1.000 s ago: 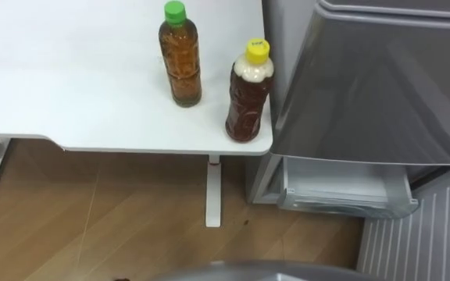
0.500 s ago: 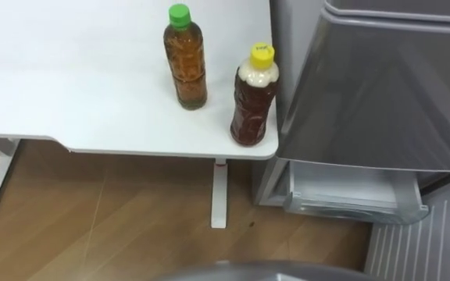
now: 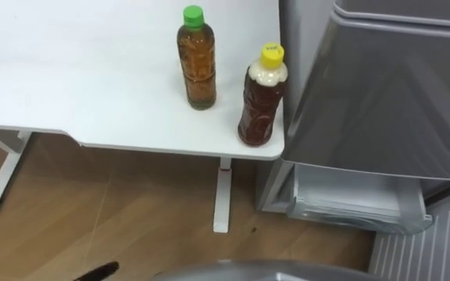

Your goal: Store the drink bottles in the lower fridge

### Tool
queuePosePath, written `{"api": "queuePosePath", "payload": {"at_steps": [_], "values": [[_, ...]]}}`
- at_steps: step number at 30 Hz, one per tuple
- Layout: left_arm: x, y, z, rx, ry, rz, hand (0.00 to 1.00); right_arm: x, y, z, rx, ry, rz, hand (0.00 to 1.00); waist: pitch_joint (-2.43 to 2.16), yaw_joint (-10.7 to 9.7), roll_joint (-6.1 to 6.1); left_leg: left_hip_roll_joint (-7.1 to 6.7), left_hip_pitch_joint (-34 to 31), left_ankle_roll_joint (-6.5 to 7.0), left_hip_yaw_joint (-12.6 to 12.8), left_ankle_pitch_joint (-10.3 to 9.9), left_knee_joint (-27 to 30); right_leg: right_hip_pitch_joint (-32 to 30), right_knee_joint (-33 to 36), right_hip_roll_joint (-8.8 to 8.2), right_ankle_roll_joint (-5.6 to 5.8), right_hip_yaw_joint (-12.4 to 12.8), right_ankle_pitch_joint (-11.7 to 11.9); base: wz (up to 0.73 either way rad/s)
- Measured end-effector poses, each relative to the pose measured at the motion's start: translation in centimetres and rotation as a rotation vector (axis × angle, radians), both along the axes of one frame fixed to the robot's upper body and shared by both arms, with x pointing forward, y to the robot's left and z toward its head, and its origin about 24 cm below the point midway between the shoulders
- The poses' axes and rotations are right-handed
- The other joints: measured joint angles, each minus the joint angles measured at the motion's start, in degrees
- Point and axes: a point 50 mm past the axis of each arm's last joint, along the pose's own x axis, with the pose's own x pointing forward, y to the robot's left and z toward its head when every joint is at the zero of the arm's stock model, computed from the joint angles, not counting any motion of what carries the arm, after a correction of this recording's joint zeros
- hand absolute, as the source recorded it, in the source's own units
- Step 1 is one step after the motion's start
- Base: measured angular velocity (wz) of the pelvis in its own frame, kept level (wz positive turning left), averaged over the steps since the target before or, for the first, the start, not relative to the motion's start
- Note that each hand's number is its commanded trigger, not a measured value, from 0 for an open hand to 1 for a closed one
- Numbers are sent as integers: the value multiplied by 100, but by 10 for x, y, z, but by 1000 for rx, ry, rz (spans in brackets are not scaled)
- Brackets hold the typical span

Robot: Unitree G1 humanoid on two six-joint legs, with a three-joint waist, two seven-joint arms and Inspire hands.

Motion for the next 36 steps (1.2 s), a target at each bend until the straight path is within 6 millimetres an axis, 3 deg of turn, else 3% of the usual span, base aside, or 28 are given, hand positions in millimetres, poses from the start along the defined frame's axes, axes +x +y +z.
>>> {"api": "queuePosePath", "payload": {"at_steps": [4, 7, 14, 18, 22, 28, 31, 36], "values": [[13, 13, 15, 144, -38, 68, 0, 0, -2, 1, -8, -16, 3, 0, -28, -9, 40, 0, -20, 1, -1, 2, 0, -24, -5, 3, 0, -7, 0, 0], [34, 22, 33, 253, -116, 97, 0, -2, -2, 1, -7, -28, 0, 0, -54, 15, 16, -3, -92, 2, -7, 4, 57, -80, -9, -2, 0, -18, 0, 0], [77, 38, 91, 477, -372, 161, 0, -3, -2, 1, -13, -42, 8, 0, -60, 8, 16, -8, -68, 0, -17, 5, 97, -53, -18, -15, 1, -21, 0, -2], [99, 38, 130, 605, -530, 103, 0, -3, -2, 1, -12, -48, 16, 0, -56, -10, 17, -10, -61, 0, -16, 5, 100, -54, -12, -17, 1, -4, 0, -1], [117, 34, 176, 781, -691, 18, 0, -2, -1, 1, -1, -46, 36, 0, -50, -15, 7, -9, -111, 1, -64, 5, 122, -79, -13, -10, -7, -20, 10, 1], [135, 22, 231, 952, -906, -80, 0, -1, -1, 0, 4, -55, 37, 0, -22, -55, 15, -5, -75, 0, -198, 4, 96, -22, -24, 11, -21, -50, 20, 6], [137, 13, 254, 1057, -982, -182, 0, -2, 0, 0, 25, -54, 50, 0, -14, -69, 32, -3, -96, 0, -193, 4, 29, -36, -16, 17, -23, -49, 21, 0], [150, -8, 279, 1057, -1146, -358, 0, 1, 3, 0, 73, -50, 80, 0, 24, -177, 75, -17, -225, 5, -231, 8, 131, -122, -16, -12, -20, -111, 25, 5]]}}
